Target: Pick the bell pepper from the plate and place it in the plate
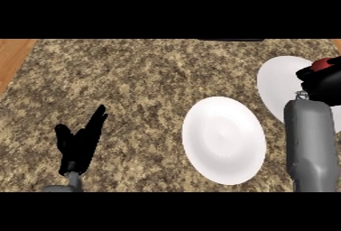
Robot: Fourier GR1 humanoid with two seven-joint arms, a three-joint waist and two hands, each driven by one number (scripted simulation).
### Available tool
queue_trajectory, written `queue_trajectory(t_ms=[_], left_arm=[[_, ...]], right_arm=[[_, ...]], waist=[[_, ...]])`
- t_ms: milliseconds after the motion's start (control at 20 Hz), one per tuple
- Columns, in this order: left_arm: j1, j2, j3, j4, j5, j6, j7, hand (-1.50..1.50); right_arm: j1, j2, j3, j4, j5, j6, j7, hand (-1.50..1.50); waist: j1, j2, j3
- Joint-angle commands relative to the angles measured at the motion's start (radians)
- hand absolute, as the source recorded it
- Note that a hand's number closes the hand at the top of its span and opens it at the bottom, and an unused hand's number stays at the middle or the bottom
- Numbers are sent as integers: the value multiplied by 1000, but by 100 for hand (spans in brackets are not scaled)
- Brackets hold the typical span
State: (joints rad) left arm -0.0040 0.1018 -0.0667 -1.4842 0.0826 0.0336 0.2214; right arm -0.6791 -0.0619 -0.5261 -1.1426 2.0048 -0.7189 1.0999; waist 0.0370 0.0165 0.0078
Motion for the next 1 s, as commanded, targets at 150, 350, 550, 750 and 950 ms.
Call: queue_trajectory(t_ms=[150, 350, 550, 750, 950], left_arm=[[21, -5, 1, 34, 9, -13, 10, 0], [2, -19, -8, 40, -5, 1, 10, 0], [24, -9, -3, 37, 6, -22, -4, 0], [26, -23, -10, 24, -15, 8, 14, 0], [2, -21, 14, 87, 5, -16, -20, 0]], right_arm=[[-12, -68, -153, 175, -65, -293, 87, 150], [-1, -85, -268, 244, -205, -261, 72, 150], [-41, -161, -304, 442, -392, -160, -57, -150], [-47, -230, -295, 544, -671, -252, -309, -150], [-49, -237, -277, 563, -813, -354, -497, -150]], waist=[[-3, -1, -5], [-14, 1, -4], [-6, -1, -4], [-17, -8, -3], [-16, -4, -3]])
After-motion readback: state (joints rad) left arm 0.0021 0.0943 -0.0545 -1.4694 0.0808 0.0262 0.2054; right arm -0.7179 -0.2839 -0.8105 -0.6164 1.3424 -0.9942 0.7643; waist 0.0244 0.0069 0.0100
